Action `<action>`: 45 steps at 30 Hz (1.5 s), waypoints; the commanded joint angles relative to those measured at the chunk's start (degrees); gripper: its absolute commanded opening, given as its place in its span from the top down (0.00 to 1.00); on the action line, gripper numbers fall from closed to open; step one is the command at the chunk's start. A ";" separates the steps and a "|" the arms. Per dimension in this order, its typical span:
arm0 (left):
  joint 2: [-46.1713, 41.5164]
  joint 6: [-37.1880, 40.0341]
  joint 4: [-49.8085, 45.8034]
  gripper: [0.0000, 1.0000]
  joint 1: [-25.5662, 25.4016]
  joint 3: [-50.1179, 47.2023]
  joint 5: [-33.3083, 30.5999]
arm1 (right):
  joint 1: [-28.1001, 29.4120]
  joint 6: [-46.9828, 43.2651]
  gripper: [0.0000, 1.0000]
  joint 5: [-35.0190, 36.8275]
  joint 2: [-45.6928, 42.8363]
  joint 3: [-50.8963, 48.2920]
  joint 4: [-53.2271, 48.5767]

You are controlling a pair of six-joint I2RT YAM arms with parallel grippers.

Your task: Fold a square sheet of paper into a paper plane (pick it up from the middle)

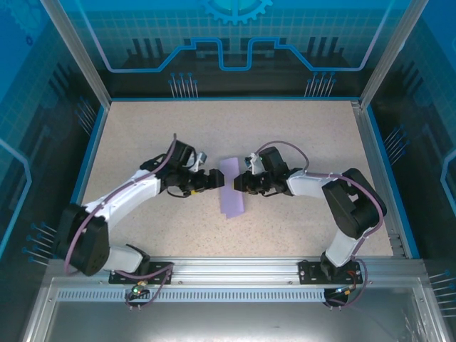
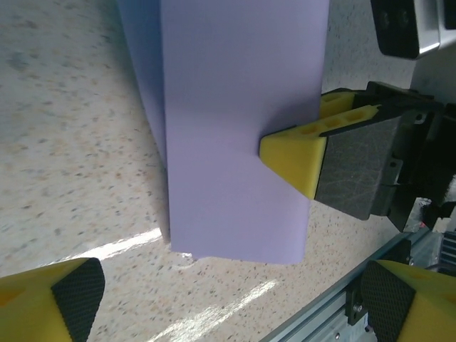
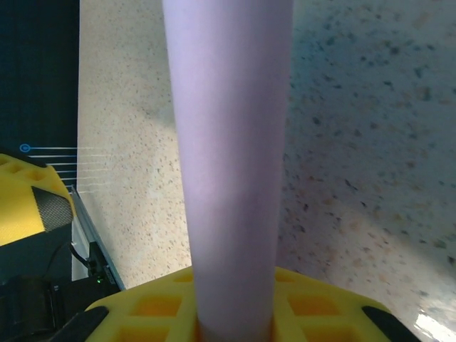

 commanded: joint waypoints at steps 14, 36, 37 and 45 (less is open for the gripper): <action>13.44 -5.66 9.66 0.23 -5.49 3.32 -2.72 | -3.58 -7.36 0.74 -0.33 2.72 -4.83 -0.69; 17.82 -8.32 17.67 0.77 -12.57 -3.86 -10.21 | -3.10 -8.83 0.71 -0.40 3.82 -2.83 -1.91; 17.97 -8.03 17.46 0.79 -12.73 -3.86 -10.54 | -3.10 -8.82 0.70 -0.28 3.74 -2.73 -2.09; 19.33 -7.77 17.70 0.87 -12.95 -5.69 -10.38 | -3.01 -10.18 0.68 1.43 3.01 -0.99 -5.24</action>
